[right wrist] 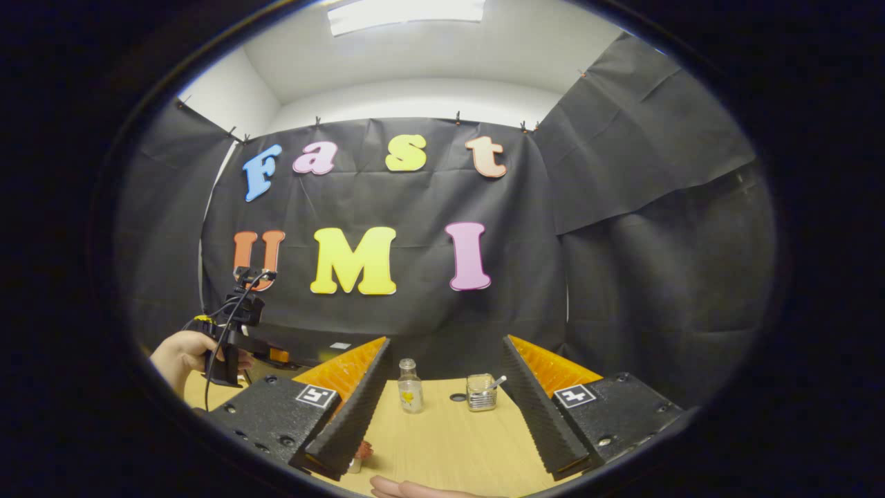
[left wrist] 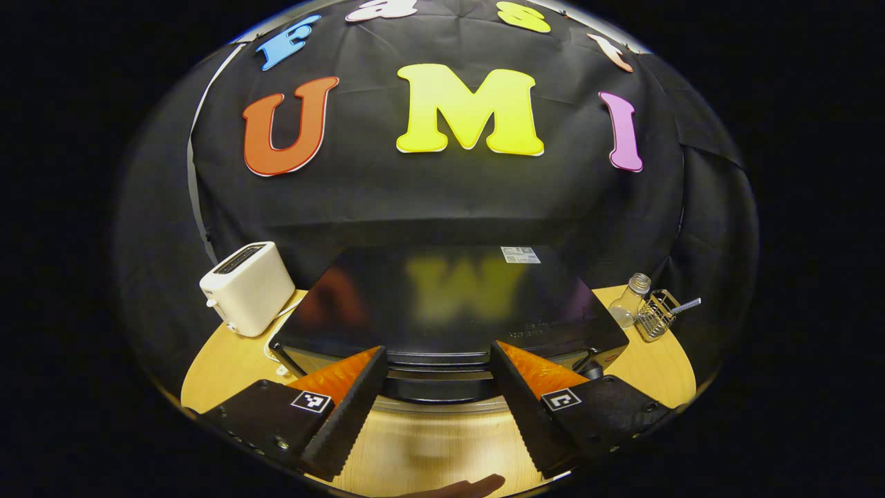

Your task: Open the electric oven with the left hand, put the food in, and close the electric oven.

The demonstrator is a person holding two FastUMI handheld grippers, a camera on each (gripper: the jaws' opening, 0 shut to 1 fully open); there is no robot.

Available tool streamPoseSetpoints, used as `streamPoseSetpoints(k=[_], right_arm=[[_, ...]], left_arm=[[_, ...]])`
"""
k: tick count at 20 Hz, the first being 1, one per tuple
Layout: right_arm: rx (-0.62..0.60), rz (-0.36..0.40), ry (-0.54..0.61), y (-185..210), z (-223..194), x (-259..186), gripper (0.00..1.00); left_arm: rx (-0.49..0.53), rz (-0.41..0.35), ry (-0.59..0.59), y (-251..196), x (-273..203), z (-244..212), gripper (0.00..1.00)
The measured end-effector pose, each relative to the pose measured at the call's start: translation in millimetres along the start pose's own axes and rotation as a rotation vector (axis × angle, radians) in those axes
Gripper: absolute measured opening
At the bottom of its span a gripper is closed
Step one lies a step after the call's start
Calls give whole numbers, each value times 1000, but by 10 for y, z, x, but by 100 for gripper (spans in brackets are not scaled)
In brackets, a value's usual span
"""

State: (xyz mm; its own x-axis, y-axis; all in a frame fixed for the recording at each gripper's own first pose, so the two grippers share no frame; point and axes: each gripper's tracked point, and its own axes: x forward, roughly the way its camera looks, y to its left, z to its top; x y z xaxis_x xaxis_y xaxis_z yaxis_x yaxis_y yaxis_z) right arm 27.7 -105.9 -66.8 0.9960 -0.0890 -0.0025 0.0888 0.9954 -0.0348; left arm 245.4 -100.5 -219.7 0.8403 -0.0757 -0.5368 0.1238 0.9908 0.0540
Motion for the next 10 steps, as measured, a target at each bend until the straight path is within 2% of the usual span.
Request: streamPoseSetpoints(k=[2, 7, 10], right_arm=[[-7, -16, 4, -60, -21, 7, 96], [1, -3, 16, -42, -50, -40, 99], [-2, -6, 13, -72, -55, -43, 99]], left_arm=[[-2, -1, 2, -1, -3, -12, 95], [-5, -32, -13, -11, -126, -74, 95], [56, -22, -66, 7, -330, -180, 95]])
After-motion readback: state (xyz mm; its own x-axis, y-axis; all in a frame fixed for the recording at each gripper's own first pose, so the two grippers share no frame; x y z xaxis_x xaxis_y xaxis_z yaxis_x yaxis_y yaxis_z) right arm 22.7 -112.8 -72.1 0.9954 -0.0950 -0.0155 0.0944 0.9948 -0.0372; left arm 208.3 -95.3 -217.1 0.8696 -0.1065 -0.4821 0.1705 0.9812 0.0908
